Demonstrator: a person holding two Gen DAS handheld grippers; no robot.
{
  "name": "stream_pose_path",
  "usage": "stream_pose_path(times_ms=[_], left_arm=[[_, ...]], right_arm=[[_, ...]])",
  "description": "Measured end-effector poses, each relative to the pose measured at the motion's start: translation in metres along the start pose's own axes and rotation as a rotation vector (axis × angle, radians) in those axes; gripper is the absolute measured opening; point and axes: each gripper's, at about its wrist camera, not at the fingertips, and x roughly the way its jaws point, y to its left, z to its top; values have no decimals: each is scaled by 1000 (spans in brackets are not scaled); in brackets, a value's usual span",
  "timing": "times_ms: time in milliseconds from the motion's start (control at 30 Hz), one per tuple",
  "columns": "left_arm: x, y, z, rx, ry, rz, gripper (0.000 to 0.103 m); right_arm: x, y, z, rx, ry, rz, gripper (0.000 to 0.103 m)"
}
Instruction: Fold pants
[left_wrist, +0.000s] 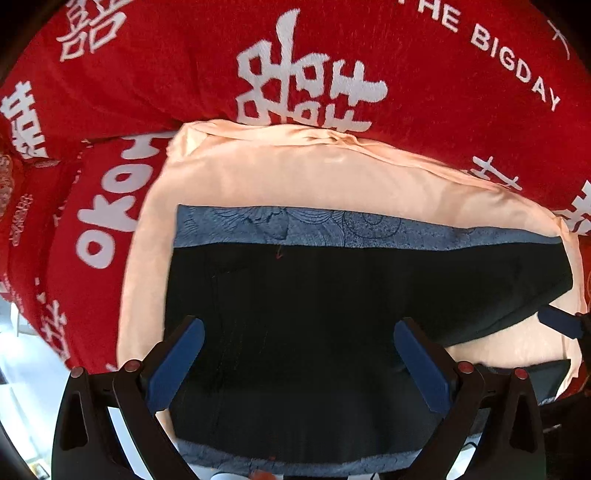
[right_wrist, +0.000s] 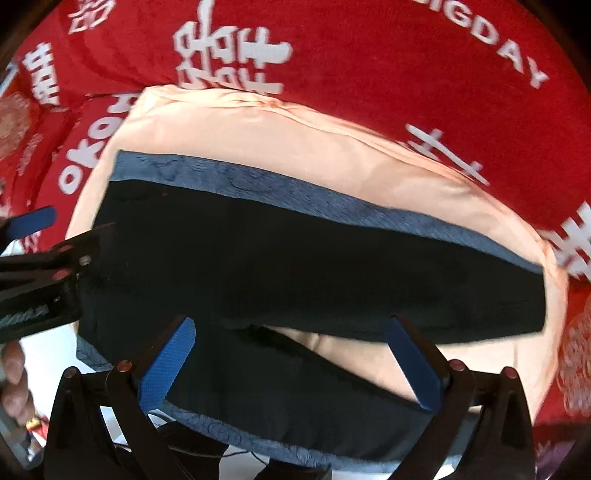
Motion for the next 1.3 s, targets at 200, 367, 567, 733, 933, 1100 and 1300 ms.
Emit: stream_pose_path(times_ms=[200, 367, 567, 733, 933, 1100, 1300], left_arm=[[52, 12, 23, -24, 27, 11, 103], [93, 22, 43, -37, 56, 13, 103], [122, 37, 44, -87, 93, -70, 103], [129, 39, 32, -104, 84, -86, 103], [115, 45, 29, -150, 64, -145, 103], [109, 48, 33, -153, 59, -151, 103], [112, 51, 36, -164, 72, -165, 103]], right_arm=[[39, 0, 21, -193, -39, 130, 103], [87, -5, 51, -410, -63, 174, 103], [145, -23, 77, -577, -28, 264, 103], [168, -38, 94, -582, 18, 403, 103], [153, -44, 111, -602, 91, 542, 62], [168, -51, 136, -615, 136, 511, 75], [165, -31, 122, -762, 321, 732, 58]])
